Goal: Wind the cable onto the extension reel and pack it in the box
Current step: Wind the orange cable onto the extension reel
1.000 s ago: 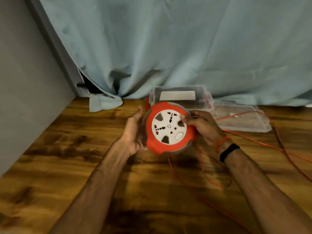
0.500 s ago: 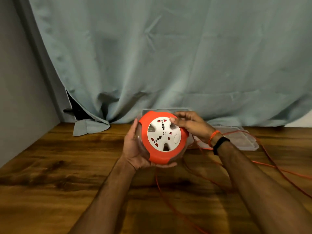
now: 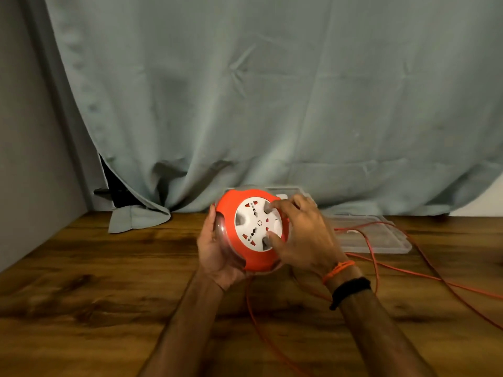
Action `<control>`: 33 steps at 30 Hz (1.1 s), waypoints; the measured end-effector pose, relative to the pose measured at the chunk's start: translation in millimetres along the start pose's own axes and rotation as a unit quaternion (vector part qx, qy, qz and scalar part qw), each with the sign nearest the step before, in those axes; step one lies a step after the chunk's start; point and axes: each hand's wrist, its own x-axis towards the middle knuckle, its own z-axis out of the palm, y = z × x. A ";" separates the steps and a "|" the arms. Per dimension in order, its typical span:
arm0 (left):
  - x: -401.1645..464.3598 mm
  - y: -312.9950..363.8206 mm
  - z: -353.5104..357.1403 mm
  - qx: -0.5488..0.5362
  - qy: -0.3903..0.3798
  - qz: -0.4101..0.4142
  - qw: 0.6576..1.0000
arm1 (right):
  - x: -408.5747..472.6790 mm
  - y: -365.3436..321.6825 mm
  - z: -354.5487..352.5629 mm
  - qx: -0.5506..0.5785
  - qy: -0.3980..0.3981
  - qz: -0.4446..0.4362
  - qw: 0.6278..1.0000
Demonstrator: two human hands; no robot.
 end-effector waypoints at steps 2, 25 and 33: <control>0.2 -2.4 -3.4 0.010 0.013 0.030 0.999 | -6.6 0.8 5.7 -0.009 -0.010 0.012 1.000; 6.0 -17.0 -5.4 0.014 0.019 0.102 0.995 | -10.5 14.8 23.4 -0.048 0.024 -0.019 0.998; 9.6 -24.4 -2.5 0.015 -0.023 0.160 0.987 | -16.8 -7.3 26.2 -0.031 0.092 0.125 0.987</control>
